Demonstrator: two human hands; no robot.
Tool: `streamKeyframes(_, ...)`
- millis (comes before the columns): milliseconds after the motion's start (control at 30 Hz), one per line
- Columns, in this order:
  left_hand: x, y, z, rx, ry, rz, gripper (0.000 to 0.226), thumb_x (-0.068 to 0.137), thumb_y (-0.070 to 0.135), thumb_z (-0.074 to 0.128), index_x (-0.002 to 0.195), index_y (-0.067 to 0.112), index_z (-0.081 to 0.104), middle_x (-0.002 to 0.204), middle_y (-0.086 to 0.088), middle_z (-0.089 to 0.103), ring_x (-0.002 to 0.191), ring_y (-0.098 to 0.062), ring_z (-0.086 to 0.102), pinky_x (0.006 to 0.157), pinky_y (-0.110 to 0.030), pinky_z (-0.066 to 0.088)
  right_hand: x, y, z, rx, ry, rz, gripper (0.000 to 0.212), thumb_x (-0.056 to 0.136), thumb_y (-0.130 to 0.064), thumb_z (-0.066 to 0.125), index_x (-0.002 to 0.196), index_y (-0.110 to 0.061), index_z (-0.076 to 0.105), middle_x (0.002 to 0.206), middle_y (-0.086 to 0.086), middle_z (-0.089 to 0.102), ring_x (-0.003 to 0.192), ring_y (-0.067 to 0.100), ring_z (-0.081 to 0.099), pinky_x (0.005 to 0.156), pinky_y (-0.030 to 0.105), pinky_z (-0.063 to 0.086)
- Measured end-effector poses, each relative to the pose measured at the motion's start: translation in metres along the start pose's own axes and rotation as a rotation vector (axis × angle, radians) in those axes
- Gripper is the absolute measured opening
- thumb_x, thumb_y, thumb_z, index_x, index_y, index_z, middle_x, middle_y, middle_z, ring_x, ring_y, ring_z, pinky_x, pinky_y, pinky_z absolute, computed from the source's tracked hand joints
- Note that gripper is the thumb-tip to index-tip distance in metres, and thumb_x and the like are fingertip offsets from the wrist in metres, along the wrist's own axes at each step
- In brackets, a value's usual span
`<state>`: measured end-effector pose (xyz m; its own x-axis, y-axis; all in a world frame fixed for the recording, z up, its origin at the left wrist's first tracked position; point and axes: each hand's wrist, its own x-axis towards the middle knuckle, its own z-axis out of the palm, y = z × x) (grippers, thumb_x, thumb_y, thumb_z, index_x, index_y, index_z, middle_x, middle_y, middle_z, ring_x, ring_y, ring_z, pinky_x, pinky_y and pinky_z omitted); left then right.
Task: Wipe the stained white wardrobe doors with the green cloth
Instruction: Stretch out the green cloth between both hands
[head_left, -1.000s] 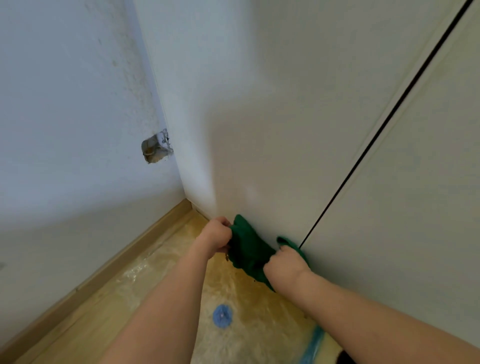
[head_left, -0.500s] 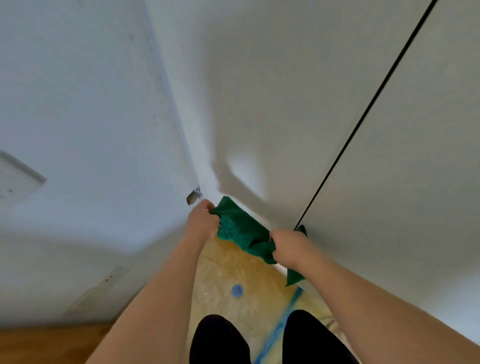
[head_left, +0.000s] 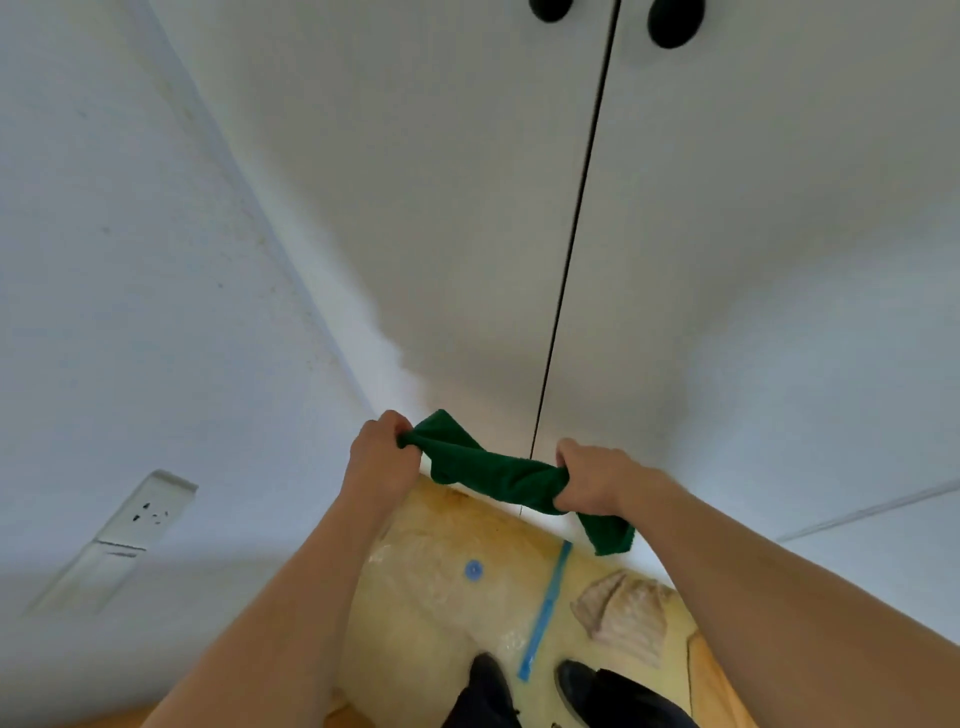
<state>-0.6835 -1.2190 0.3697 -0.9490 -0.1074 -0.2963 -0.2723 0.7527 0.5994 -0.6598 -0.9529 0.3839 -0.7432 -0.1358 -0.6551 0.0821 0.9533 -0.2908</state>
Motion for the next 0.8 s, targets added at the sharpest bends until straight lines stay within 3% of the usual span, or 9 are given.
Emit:
streamKeyframes(100,-0.003,0.006,-0.001,0.066,-0.056,0.04,0.016,0.087,0.006,0.056,0.089,0.022,0.054,0.097,-0.011,0.063,0.082,-0.026,0.065,0.071,-0.039,0.058,-0.019,0.005,0.015,-0.046,0.129,0.002,0.048,0.083,-0.036,0.061,0.123,-0.025,0.037,0.104,0.001,0.061,0.091,0.02,0.059,0.09,0.037,0.045)
streamKeyframes(200,-0.006,0.017,0.009,0.108,-0.081,0.086,0.016,0.086,0.009,0.056,0.092,0.024,0.054,0.1,-0.006,0.061,0.088,-0.025,0.063,0.085,-0.048,0.058,-0.036,0.018,0.027,-0.102,0.197,0.011,0.045,0.083,-0.039,0.06,0.123,-0.023,0.046,0.112,0.001,0.057,0.1,0.021,0.056,0.095,0.038,0.039)
streamKeyframes(333,-0.02,0.039,0.038,0.166,-0.123,0.172,0.015,0.088,0.01,0.057,0.093,0.024,0.053,0.102,-0.004,0.06,0.091,-0.021,0.059,0.075,-0.037,0.054,-0.068,0.05,0.045,-0.026,0.149,0.091,0.042,0.082,-0.043,0.061,0.117,-0.022,0.05,0.107,-0.001,0.054,0.097,0.02,0.054,0.091,0.036,0.036)
streamKeyframes(400,-0.026,0.051,0.051,0.242,-0.123,0.203,0.013,0.091,0.012,0.057,0.097,0.024,0.055,0.105,0.0,0.057,0.094,-0.021,0.057,0.068,-0.028,0.041,-0.08,0.065,0.052,0.054,0.129,0.138,0.043,0.081,-0.047,0.061,0.115,-0.023,0.05,0.106,-0.002,0.056,0.095,0.019,0.054,0.089,0.035,0.037)
streamKeyframes(433,-0.03,0.059,0.058,0.263,-0.125,0.223,0.013,0.091,0.013,0.057,0.099,0.023,0.055,0.106,0.0,0.055,0.095,-0.021,0.056,0.069,-0.028,0.039,-0.087,0.074,0.054,0.113,0.124,0.172,0.043,0.081,-0.05,0.061,0.113,-0.023,0.05,0.104,-0.002,0.057,0.094,0.019,0.055,0.088,0.035,0.037)
streamKeyframes(567,-0.04,0.085,0.085,0.288,-0.144,0.276,0.012,0.09,0.015,0.057,0.098,0.022,0.053,0.107,-0.002,0.053,0.097,-0.024,0.055,0.088,-0.045,0.054,-0.104,0.105,0.058,0.345,0.159,0.264,0.033,0.093,-0.05,0.045,0.107,-0.021,0.054,0.1,0.0,0.06,0.091,0.018,0.056,0.084,0.035,0.04)
streamKeyframes(700,-0.06,0.103,0.109,0.364,-0.168,0.306,0.01,0.088,0.015,0.057,0.095,0.021,0.055,0.098,0.0,0.055,0.093,-0.024,0.056,0.084,-0.045,0.055,-0.113,0.144,0.068,0.339,0.204,0.294,0.018,0.093,-0.037,0.05,0.104,-0.023,0.051,0.097,0.0,0.059,0.087,0.017,0.058,0.072,0.03,0.045)
streamKeyframes(800,-0.083,0.123,0.135,0.393,-0.162,0.287,0.01,0.089,0.014,0.056,0.095,0.022,0.054,0.098,0.0,0.056,0.092,-0.023,0.056,0.084,-0.044,0.055,-0.126,0.184,0.074,0.331,0.205,0.279,0.02,0.091,-0.033,0.055,0.108,-0.023,0.051,0.099,0.0,0.06,0.089,0.019,0.059,0.077,0.032,0.049)
